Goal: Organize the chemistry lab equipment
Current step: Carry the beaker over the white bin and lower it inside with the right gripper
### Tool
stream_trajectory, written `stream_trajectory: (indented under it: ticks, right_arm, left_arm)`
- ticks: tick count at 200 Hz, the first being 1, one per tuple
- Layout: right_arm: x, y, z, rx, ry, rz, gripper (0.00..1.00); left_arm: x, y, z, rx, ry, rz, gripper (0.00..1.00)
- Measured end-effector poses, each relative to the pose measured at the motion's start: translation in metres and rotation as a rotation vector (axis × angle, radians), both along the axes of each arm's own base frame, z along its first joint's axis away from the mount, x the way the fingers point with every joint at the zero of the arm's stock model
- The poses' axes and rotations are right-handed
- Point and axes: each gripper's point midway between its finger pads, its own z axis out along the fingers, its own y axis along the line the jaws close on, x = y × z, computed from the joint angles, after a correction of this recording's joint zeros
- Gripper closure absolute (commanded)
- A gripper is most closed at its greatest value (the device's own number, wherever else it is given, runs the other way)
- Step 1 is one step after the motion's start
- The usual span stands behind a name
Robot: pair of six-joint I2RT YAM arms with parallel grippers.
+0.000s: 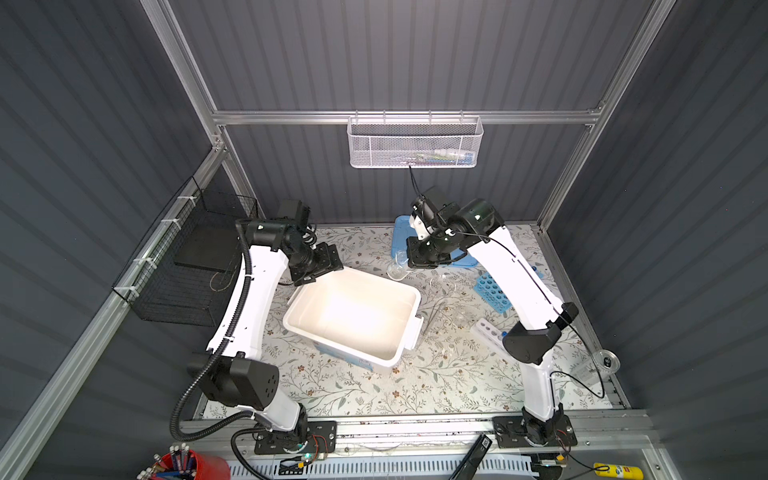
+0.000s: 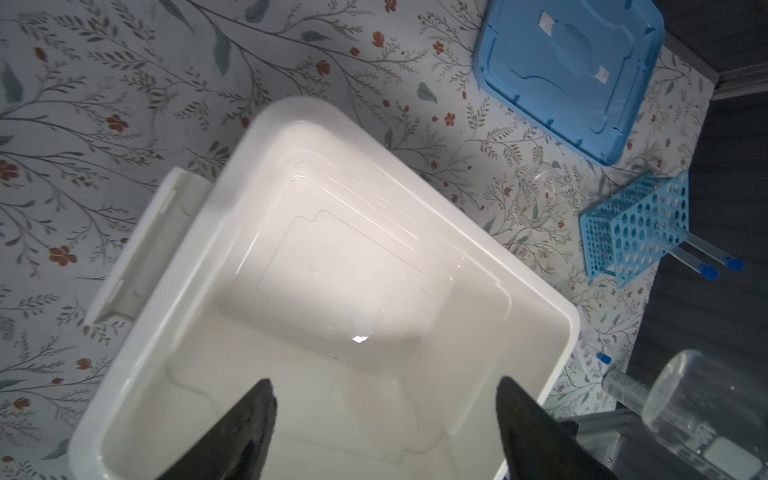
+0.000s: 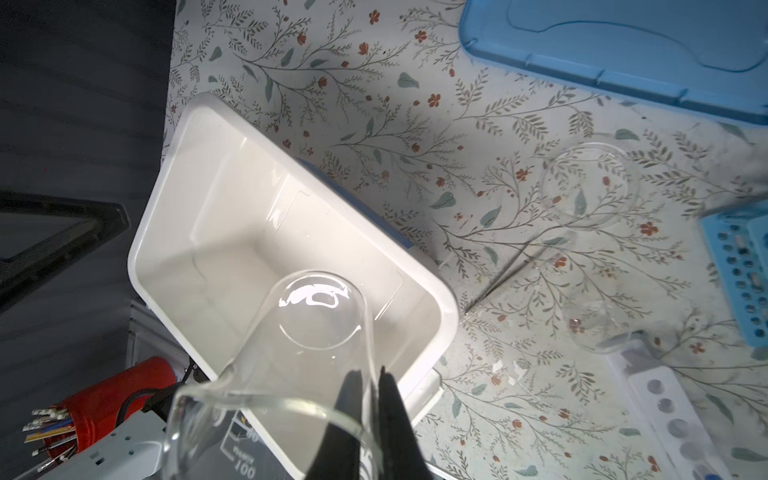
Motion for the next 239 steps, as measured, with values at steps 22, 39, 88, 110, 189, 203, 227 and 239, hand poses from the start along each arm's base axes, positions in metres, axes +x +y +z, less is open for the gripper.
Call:
stream_trajectory:
  ticks: [22,39,88,110,189,203,227,239]
  right_arm:
    - [-0.002,0.015,-0.016,-0.014,0.030,0.025,1.00]
    - [-0.004,0.023,-0.030,-0.035,0.053,0.044,1.00]
    - [-0.005,0.036,-0.062,-0.092,0.097,0.100,1.00]
    - [-0.007,0.036,-0.071,-0.114,0.116,0.117,1.00]
    - [-0.042,0.039,-0.121,-0.242,0.242,0.183,1.00]
    - [-0.046,0.039,-0.127,-0.254,0.260,0.188,1.00]
    - [-0.046,0.040,-0.127,-0.248,0.258,0.187,1.00]
    - [-0.046,0.040,-0.129,-0.250,0.260,0.186,1.00]
  left_arm:
    - [0.002,0.022,-0.002,0.032,0.006,0.046,0.14]
    - [0.005,0.035,-0.004,0.055,0.006,0.071,0.13]
    - [0.015,0.048,-0.029,0.095,0.054,0.067,0.13]
    - [0.023,0.048,-0.048,0.100,0.093,0.057,0.13]
    - [0.024,0.047,-0.095,0.094,0.192,0.014,0.17]
    - [0.020,0.046,-0.101,0.088,0.212,0.012,0.18]
    - [0.010,0.044,-0.107,0.068,0.239,0.004,0.21]
    - [0.003,0.042,-0.107,0.058,0.243,-0.005,0.22]
